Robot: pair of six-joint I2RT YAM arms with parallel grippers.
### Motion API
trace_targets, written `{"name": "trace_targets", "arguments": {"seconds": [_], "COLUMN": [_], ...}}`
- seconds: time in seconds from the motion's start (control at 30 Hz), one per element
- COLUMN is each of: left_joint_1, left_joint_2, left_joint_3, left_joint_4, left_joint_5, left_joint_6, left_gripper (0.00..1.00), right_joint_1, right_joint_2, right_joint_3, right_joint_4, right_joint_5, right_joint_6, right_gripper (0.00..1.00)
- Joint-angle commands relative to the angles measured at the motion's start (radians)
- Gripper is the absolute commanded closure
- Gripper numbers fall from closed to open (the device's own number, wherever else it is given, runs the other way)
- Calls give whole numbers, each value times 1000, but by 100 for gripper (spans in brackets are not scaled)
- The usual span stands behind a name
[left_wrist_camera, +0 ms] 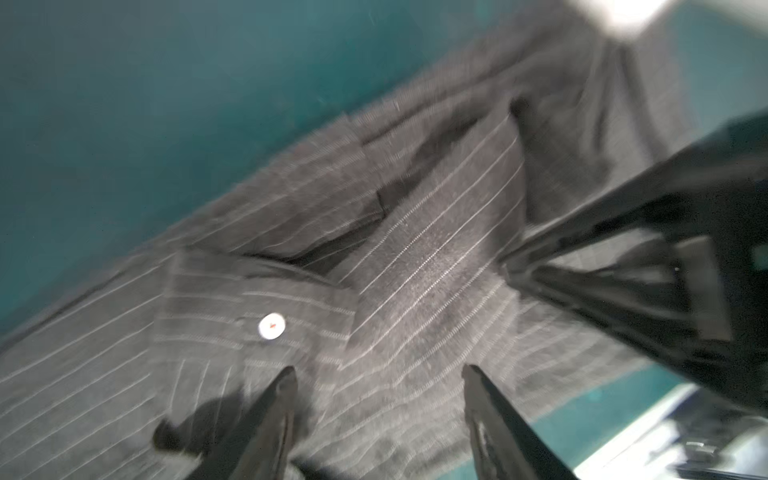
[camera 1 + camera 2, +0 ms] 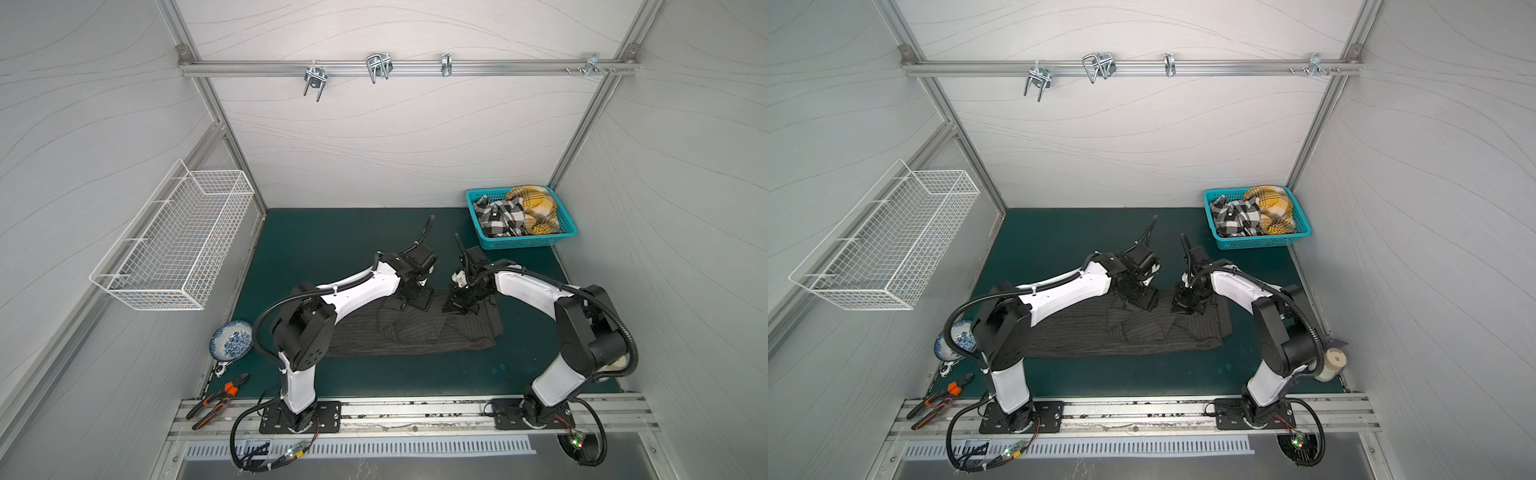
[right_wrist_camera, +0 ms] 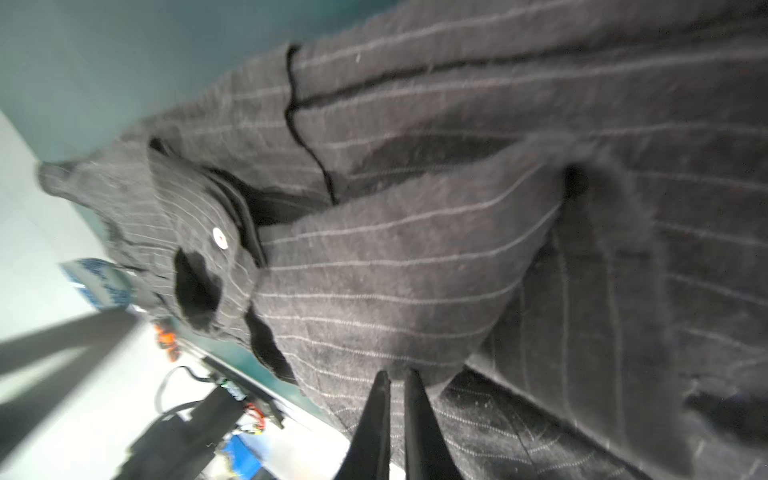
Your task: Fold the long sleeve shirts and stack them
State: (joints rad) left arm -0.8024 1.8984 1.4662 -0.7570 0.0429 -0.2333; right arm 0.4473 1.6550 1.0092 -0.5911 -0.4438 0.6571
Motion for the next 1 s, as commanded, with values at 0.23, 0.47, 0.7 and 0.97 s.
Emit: {"name": "trace_targets", "arguments": {"seconds": [0.23,0.47,0.7,0.97], "left_joint_1": [-2,-2,-2,0], "left_joint_2": [60,92,71,102], "left_joint_3": [56,42,23,5], "left_joint_4": [-61,-42,-26,-31], "left_joint_5": [-224,-157,-72,-137], "left_joint_6": [59,41,64,57], "left_gripper": [42,53,47,54], "right_joint_1": [-30,-49,-54,-54], "right_joint_2": [18,9,6,10], "right_joint_3": [-44,-60,-47,-44], "right_joint_4": [42,58,43,43], "right_joint_5": [-63,-73,-59,-60], "right_joint_6": [27,42,35,38], "right_gripper": [91,92,92,93]}}
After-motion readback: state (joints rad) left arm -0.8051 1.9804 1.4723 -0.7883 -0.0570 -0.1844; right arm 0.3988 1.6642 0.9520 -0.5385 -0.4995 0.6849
